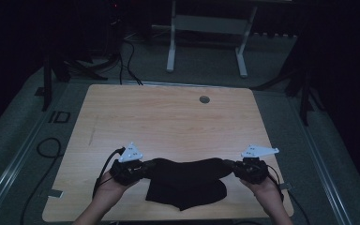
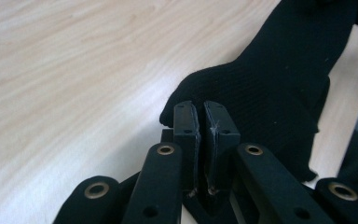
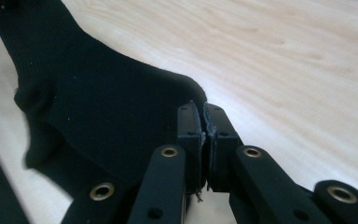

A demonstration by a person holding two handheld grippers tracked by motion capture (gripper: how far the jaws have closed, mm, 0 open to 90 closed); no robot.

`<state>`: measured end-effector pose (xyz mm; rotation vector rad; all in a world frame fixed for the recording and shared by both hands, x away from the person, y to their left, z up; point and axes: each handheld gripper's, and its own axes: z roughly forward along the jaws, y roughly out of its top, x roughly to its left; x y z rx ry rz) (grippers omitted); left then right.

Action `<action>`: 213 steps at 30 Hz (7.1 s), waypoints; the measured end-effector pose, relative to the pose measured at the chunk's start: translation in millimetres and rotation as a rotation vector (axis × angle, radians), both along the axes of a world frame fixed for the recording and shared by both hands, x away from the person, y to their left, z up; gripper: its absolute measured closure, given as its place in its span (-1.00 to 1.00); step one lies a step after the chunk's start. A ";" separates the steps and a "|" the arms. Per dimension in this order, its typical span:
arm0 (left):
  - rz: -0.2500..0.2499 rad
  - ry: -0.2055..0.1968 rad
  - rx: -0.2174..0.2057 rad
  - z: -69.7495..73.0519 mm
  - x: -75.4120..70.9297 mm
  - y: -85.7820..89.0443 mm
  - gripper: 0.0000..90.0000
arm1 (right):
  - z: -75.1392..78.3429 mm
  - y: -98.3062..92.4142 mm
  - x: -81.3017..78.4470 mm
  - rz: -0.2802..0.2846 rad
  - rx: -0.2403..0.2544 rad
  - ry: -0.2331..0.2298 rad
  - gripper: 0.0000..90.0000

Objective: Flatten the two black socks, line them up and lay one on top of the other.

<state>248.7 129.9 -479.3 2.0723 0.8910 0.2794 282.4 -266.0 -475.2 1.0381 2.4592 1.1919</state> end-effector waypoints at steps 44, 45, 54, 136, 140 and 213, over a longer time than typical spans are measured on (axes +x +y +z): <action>-0.127 0.099 0.057 -61.9 -25.0 -25.9 1.00 | -42.2 6.5 -33.9 0.064 0.002 0.100 0.96; -0.127 0.099 0.057 -61.9 -25.0 -25.9 1.00 | -46.2 9.1 -34.3 0.073 -0.004 0.112 0.96; -0.128 0.112 0.099 -80.3 -20.1 -29.3 1.00 | -77.2 17.7 -28.9 0.079 -0.111 0.157 0.99; 0.046 -0.061 0.033 -66.7 67.5 -6.9 -0.90 | -54.2 35.4 78.6 0.069 -0.052 -0.023 -0.71; 0.054 -0.062 0.023 -68.2 63.1 4.3 -0.92 | -55.5 29.6 76.4 0.067 -0.054 -0.031 -0.71; 0.374 -0.127 -0.129 -77.6 -27.1 140.3 -0.93 | -65.0 -110.3 1.2 -0.339 0.047 -0.077 -0.68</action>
